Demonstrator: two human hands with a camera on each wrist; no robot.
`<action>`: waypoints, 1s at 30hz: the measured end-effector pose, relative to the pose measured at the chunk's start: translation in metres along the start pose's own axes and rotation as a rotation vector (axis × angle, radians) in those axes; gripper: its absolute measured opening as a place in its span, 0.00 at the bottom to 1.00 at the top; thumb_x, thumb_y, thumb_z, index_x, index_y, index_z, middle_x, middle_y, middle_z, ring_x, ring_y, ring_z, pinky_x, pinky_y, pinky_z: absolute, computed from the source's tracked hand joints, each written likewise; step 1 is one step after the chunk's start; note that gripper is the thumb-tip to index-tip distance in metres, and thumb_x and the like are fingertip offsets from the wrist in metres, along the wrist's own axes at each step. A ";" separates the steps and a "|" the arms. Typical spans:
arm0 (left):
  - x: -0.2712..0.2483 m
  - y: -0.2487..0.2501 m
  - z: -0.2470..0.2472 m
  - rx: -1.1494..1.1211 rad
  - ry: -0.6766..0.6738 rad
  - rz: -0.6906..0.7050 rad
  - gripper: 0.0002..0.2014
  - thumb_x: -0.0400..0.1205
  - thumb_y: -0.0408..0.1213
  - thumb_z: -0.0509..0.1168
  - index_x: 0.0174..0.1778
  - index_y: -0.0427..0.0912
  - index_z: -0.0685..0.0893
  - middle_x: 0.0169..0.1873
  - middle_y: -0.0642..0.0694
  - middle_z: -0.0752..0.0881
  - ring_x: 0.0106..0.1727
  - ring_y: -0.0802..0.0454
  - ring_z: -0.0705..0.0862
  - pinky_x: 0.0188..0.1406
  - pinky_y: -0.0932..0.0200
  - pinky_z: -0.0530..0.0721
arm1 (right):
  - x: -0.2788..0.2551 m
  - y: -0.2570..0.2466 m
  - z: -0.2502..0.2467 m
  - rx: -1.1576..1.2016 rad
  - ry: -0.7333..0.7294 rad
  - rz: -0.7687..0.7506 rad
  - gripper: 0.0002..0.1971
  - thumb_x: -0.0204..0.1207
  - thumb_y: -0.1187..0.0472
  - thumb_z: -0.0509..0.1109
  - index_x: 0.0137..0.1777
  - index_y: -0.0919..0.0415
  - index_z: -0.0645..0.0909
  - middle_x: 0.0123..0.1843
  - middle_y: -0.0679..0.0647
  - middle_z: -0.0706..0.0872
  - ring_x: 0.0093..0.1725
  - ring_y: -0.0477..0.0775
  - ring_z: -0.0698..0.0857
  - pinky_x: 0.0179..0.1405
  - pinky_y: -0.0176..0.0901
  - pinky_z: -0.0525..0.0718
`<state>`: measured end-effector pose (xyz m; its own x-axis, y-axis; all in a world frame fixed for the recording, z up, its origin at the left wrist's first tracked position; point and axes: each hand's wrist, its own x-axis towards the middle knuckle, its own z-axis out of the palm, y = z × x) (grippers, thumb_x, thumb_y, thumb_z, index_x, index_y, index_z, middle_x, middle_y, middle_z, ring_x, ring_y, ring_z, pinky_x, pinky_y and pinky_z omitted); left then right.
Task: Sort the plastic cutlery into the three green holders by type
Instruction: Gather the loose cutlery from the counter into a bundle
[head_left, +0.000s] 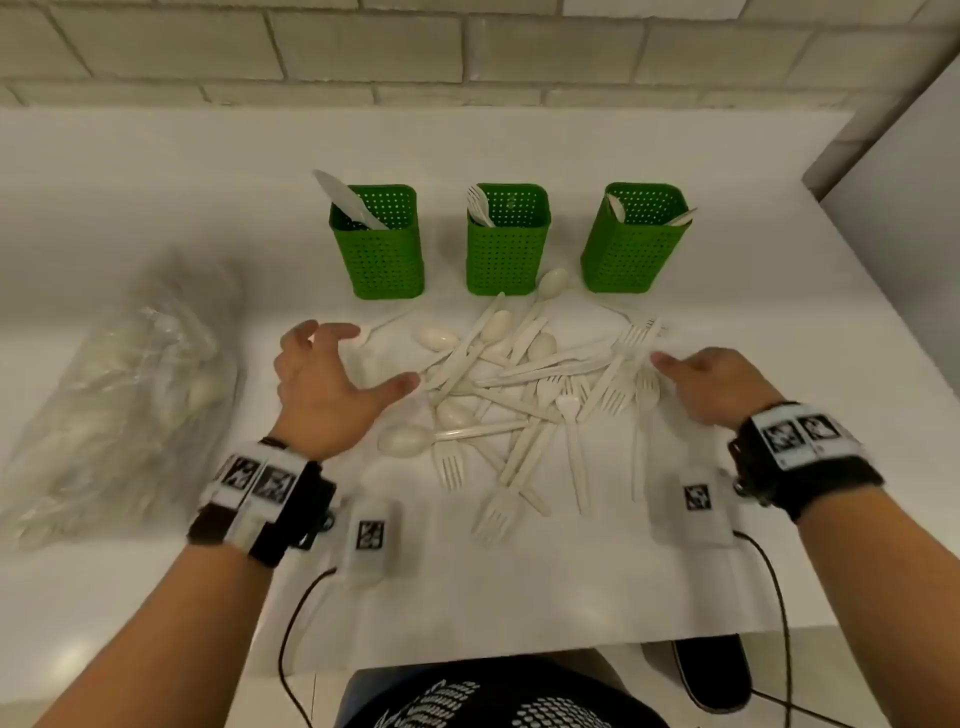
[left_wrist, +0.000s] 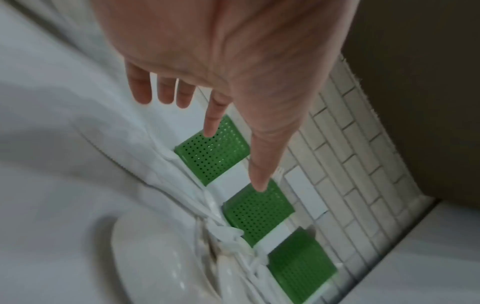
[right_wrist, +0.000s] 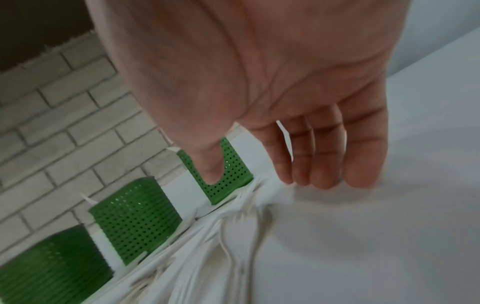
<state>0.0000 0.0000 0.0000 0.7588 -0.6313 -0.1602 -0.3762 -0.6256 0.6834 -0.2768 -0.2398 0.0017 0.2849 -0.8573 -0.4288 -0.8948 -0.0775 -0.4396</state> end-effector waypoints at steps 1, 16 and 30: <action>0.009 0.002 0.002 0.057 -0.018 -0.034 0.45 0.65 0.62 0.77 0.75 0.50 0.69 0.78 0.43 0.61 0.79 0.41 0.60 0.78 0.43 0.62 | 0.007 -0.008 0.003 -0.003 0.016 0.022 0.30 0.78 0.34 0.60 0.34 0.64 0.76 0.35 0.60 0.81 0.40 0.60 0.81 0.40 0.45 0.73; 0.020 0.035 0.052 0.358 -0.347 0.134 0.70 0.54 0.60 0.83 0.84 0.46 0.46 0.76 0.43 0.60 0.77 0.40 0.60 0.75 0.42 0.62 | -0.032 -0.096 0.052 -0.529 -0.208 -0.262 0.63 0.43 0.33 0.85 0.75 0.60 0.60 0.69 0.59 0.63 0.71 0.61 0.64 0.69 0.60 0.74; 0.010 0.036 0.056 -0.032 -0.333 0.118 0.53 0.66 0.55 0.81 0.81 0.45 0.58 0.71 0.43 0.70 0.75 0.44 0.69 0.75 0.43 0.70 | -0.013 -0.069 0.061 0.108 -0.340 -0.479 0.07 0.74 0.62 0.77 0.43 0.63 0.81 0.32 0.48 0.78 0.31 0.43 0.75 0.34 0.40 0.71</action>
<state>-0.0360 -0.0547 -0.0169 0.4944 -0.8165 -0.2984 -0.4304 -0.5281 0.7320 -0.1977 -0.1926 -0.0107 0.7582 -0.5275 -0.3834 -0.6045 -0.3481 -0.7165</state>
